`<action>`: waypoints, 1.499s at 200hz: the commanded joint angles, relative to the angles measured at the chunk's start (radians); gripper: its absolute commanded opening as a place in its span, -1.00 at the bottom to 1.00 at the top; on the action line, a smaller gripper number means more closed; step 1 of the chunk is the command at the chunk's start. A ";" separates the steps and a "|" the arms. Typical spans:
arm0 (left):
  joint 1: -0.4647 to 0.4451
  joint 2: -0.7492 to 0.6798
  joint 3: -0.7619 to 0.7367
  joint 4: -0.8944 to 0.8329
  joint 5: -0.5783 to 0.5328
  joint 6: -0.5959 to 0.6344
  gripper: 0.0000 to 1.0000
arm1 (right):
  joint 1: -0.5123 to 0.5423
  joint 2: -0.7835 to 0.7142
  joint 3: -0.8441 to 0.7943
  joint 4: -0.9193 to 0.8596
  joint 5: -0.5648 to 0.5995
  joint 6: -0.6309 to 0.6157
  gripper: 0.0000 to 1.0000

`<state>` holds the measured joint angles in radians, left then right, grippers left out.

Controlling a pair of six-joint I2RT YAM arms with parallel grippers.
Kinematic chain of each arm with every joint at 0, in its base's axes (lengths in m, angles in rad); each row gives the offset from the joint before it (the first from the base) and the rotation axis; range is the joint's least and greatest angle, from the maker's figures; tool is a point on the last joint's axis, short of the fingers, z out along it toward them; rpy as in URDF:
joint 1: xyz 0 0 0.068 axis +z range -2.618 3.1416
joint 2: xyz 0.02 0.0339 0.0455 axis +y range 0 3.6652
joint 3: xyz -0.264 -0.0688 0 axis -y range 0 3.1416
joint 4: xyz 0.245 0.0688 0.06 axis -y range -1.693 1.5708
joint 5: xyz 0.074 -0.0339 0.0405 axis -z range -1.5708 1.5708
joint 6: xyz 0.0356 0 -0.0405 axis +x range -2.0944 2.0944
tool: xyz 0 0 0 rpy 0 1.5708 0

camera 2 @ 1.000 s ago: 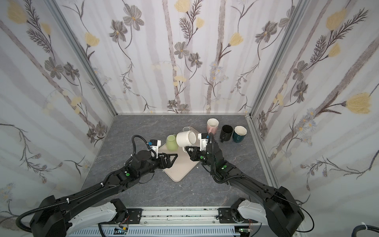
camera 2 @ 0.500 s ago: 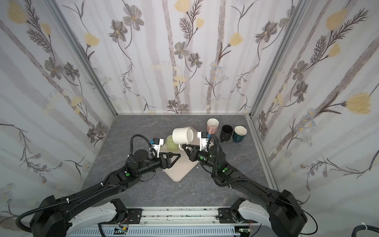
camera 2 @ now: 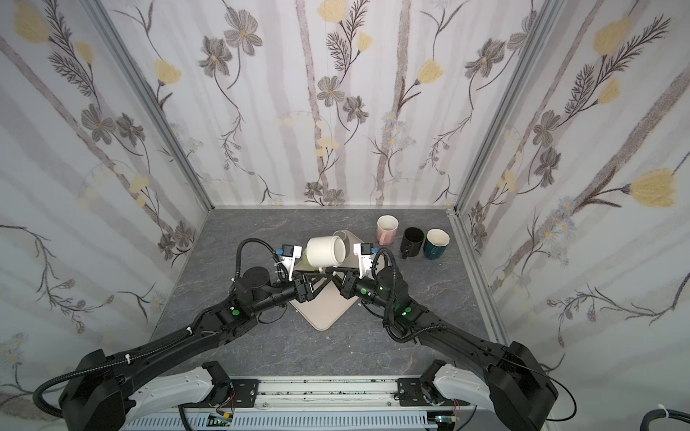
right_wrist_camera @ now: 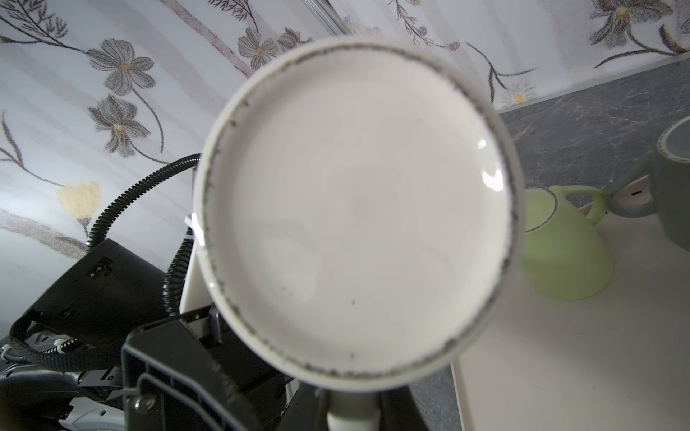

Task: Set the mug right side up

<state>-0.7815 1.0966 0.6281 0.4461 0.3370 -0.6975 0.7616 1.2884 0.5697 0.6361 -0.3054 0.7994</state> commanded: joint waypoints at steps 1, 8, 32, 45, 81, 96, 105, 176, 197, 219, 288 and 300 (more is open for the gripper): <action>0.001 0.004 0.015 0.052 0.007 0.009 0.33 | 0.005 0.007 -0.001 0.154 -0.001 0.005 -1.00; 0.001 0.005 0.018 0.050 0.004 0.014 0.32 | 0.005 0.009 -0.003 0.158 -0.001 0.007 -1.00; 0.002 0.011 0.025 0.033 -0.021 0.024 0.30 | 0.008 0.009 -0.007 0.171 0.000 0.012 -1.00; 0.003 0.014 0.021 0.040 -0.037 0.027 0.30 | 0.010 0.012 -0.009 0.178 -0.001 0.012 -1.00; 0.018 0.018 0.016 0.051 -0.061 0.021 0.22 | 0.012 0.034 -0.010 0.193 -0.006 0.018 -1.00; 0.025 0.017 0.009 0.066 -0.066 0.015 0.19 | 0.012 0.042 -0.012 0.208 -0.010 0.024 -1.00; 0.031 0.015 0.008 0.066 -0.066 0.012 0.18 | 0.012 0.048 -0.013 0.216 -0.013 0.027 -1.00; 0.058 -0.018 -0.006 0.055 -0.081 0.018 0.11 | 0.013 0.082 -0.023 0.267 -0.025 0.041 -1.00; 0.063 -0.016 -0.007 0.056 -0.081 0.014 0.10 | 0.013 0.096 -0.023 0.278 -0.029 0.044 -1.00; 0.067 -0.005 -0.005 0.071 -0.074 0.006 0.08 | 0.013 0.109 -0.029 0.310 -0.036 0.062 -1.00; 0.082 0.034 0.000 0.117 -0.047 -0.020 0.04 | 0.013 0.118 -0.043 0.356 -0.036 0.080 -1.00; 0.083 0.041 0.006 0.123 -0.036 -0.023 0.00 | 0.013 0.125 -0.042 0.356 -0.039 0.079 -1.00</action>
<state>-0.7048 1.1263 0.6220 0.4843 0.3061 -0.7139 0.7719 1.4063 0.5278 0.8772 -0.2928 0.8806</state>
